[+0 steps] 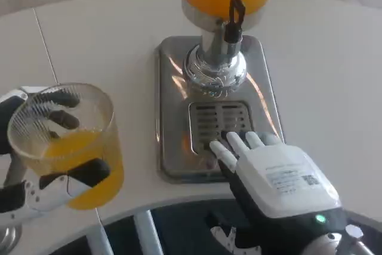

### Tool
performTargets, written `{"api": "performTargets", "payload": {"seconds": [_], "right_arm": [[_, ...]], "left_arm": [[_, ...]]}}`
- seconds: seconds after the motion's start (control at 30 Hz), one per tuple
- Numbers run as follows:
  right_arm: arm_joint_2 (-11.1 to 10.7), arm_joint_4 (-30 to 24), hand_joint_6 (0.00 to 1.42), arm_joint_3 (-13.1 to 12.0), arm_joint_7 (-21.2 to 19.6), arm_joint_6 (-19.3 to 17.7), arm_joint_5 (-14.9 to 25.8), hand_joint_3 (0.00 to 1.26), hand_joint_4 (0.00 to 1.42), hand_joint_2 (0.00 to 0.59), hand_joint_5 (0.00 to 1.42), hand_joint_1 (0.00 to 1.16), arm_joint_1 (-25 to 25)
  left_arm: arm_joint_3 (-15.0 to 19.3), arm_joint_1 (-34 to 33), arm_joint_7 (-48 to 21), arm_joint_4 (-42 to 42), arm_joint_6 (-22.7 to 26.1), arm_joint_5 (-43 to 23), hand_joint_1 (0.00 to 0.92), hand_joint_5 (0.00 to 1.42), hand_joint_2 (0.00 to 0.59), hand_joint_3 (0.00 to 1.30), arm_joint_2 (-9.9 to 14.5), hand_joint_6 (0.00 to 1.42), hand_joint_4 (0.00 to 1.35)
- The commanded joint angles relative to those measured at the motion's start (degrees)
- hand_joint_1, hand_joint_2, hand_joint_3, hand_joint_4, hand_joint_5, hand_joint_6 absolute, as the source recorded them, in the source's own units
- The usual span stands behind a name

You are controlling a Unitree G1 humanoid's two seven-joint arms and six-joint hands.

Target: Grasp the cup under the faucet to collect the drink, then remove the cup.

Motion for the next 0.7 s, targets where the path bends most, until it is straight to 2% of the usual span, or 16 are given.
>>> {"api": "performTargets", "payload": {"seconds": [0.03, 0.3, 0.7], "right_arm": [[2.6, -0.8, 0.0, 3.0, -0.9, 0.8, -1.4, 0.07, 0.0, 0.442, 0.0, 0.68, 3.2], [2.8, -2.3, 0.0, 3.6, -0.7, 1.3, -1.9, 0.07, 0.0, 0.436, 0.0, 0.68, 4.4], [3.0, -2.7, 0.0, 3.4, -0.6, 1.8, -1.7, 0.06, 0.0, 0.435, 0.0, 0.69, 4.6]], "left_arm": [[-0.3, -0.8, -0.8, -0.5, -3.6, -0.5, 0.626, 1.33, 0.0, 0.93, 0.4, 1.42, 1.13], [-2.5, -1.9, -1.4, 0.0, -4.1, 0.9, 0.626, 1.33, 0.0, 0.93, 0.1, 1.42, 1.15], [-3.3, -2.2, -1.8, 0.8, -4.6, 1.7, 0.633, 1.32, 0.0, 0.93, 0.6, 1.42, 1.15]]}}
